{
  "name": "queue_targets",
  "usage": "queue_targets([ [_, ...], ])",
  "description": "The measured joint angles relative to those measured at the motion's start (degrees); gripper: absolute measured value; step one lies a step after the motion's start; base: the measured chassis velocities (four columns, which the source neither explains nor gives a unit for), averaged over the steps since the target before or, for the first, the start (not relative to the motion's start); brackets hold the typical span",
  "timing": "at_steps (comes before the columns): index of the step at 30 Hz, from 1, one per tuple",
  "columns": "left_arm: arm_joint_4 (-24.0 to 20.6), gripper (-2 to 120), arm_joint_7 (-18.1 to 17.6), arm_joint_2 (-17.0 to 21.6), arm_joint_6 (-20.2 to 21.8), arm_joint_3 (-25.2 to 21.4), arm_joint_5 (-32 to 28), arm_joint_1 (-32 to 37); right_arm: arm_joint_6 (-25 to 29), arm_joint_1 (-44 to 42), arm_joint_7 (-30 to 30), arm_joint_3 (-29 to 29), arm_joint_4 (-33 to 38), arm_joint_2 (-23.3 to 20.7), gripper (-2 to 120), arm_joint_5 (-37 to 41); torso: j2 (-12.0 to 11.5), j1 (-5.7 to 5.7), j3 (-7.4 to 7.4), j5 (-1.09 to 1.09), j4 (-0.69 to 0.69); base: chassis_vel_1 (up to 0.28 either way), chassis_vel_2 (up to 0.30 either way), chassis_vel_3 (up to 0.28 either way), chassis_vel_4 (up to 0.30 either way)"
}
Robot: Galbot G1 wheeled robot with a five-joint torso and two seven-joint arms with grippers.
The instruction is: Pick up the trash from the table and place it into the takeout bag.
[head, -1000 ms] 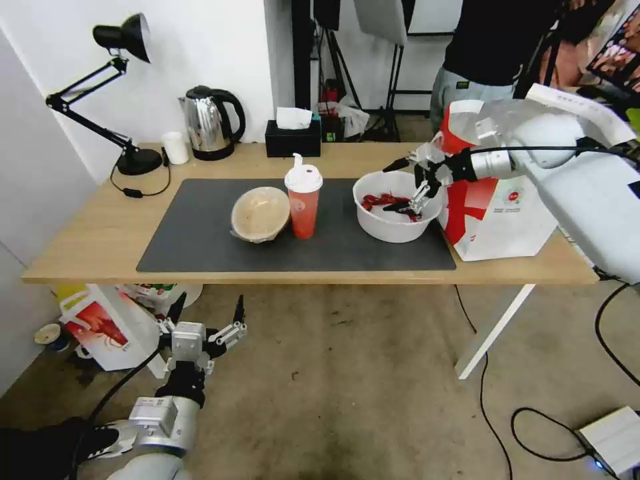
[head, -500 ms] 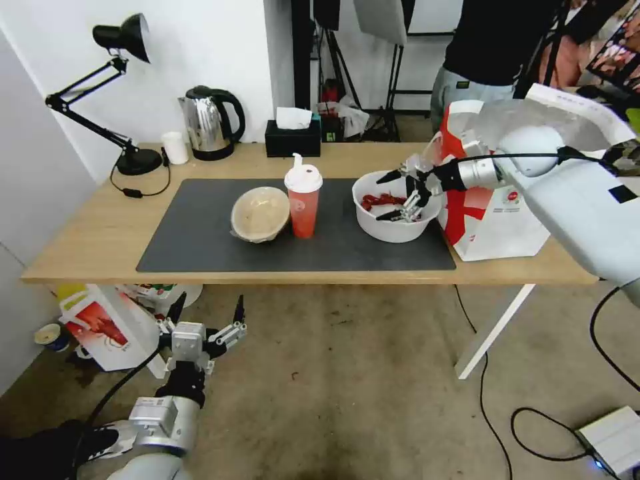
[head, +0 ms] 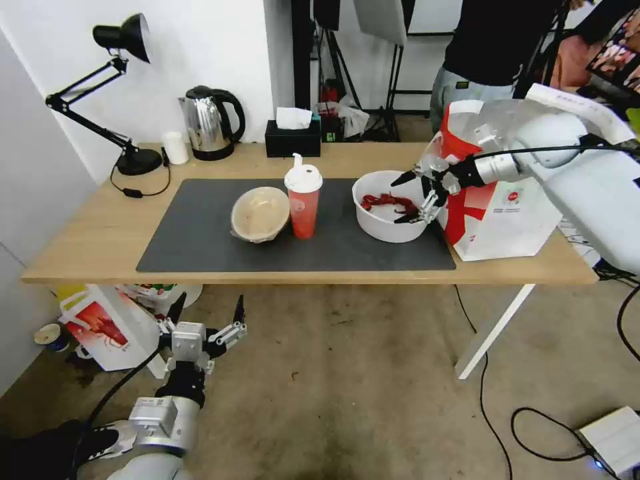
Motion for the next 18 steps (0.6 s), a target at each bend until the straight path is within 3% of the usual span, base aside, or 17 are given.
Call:
queue_targets([
  [18, 0.0, 100, 0.0, 0.0, 0.0, 0.0, 0.0, 0.0, 1.71, -1.43, -2.8, 0.1, -2.91, 1.5, 100, -4.99, 0.0, 0.0, 0.0, -0.01, 0.0, 0.0, 0.0, 0.0, 0.0],
])
